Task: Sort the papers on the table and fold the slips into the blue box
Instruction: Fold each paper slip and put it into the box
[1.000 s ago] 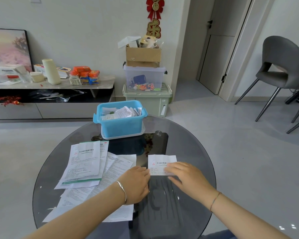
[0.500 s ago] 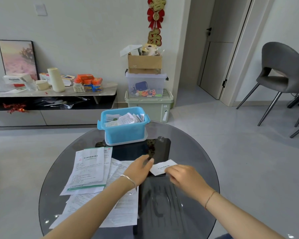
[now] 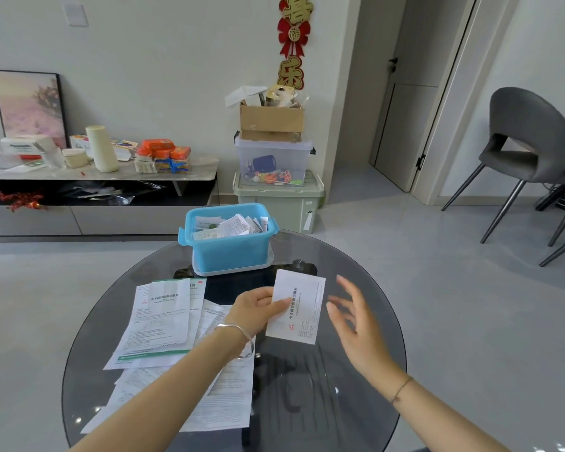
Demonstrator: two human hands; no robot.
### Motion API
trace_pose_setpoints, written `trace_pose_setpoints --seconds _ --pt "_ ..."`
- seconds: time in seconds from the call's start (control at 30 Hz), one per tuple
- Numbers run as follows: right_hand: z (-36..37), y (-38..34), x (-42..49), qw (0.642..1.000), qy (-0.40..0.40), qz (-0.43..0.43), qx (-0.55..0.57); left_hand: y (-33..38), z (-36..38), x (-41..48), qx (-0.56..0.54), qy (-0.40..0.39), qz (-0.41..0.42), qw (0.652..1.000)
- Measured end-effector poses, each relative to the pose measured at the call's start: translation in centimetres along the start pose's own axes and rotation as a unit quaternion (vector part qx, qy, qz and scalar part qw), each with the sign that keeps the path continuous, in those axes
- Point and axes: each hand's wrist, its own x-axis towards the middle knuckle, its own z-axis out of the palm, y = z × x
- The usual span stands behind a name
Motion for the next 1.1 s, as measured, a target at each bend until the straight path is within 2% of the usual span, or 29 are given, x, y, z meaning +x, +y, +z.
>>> trace_pose_setpoints --seconds 0.03,0.07,0.17,0.23,0.33,0.43,0.53,0.63,0.67,0.73,0.87,0.93,1.0,1.1 --pt "0.1 0.1 0.1 0.996 -0.014 0.052 0.072 -0.1 0.1 -0.1 0.011 0.002 0.026 1.000" --pt "0.1 0.2 0.3 0.991 -0.032 0.070 0.107 -0.1 0.1 -0.3 0.023 0.002 0.052 0.998" --pt "-0.3 0.7 0.5 0.999 -0.020 0.018 0.037 -0.7 -0.1 -0.6 0.081 -0.010 0.165 0.983" --pt "-0.9 0.9 0.5 0.999 -0.003 -0.032 -0.018 -1.2 -0.5 -0.4 0.186 -0.020 0.227 0.956" --pt "-1.6 2.2 0.5 0.970 0.004 -0.181 -0.164 -2.6 -0.8 0.0 0.405 -0.055 0.272 0.871" --pt "-2.1 3.5 0.1 0.905 -0.067 -0.297 -0.299 -4.0 -1.0 0.0 0.518 -0.135 0.311 0.785" --pt "-1.6 4.9 -0.8 0.859 -0.140 -0.336 -0.359 -5.6 -1.4 0.4 0.566 -0.146 0.356 0.729" --pt "-1.5 5.2 -1.1 0.859 -0.150 -0.322 -0.370 -5.3 -0.7 0.3 0.612 -0.155 0.363 0.686" --pt "-1.5 5.0 -1.2 0.861 -0.152 -0.309 -0.373 -5.5 -0.6 0.3 0.623 -0.160 0.334 0.689" --pt "-1.1 4.6 -1.5 0.871 -0.158 -0.278 -0.374 -5.5 -0.3 0.2 0.609 -0.146 0.299 0.720" --pt "-0.2 4.2 -1.5 0.952 -0.118 -0.105 -0.261 -5.0 0.1 0.3 0.522 -0.070 0.212 0.823" --pt "0.0 3.9 -1.2 0.978 -0.090 -0.009 -0.190 -4.5 0.4 0.7 0.475 -0.032 0.183 0.860" --pt "0.2 3.5 -0.9 0.986 -0.075 0.060 -0.138 -4.1 0.7 0.8 0.437 -0.017 0.149 0.887" --pt "0.6 3.3 -0.5 0.985 -0.069 0.112 -0.109 -4.1 1.1 1.3 0.386 0.004 0.103 0.917"
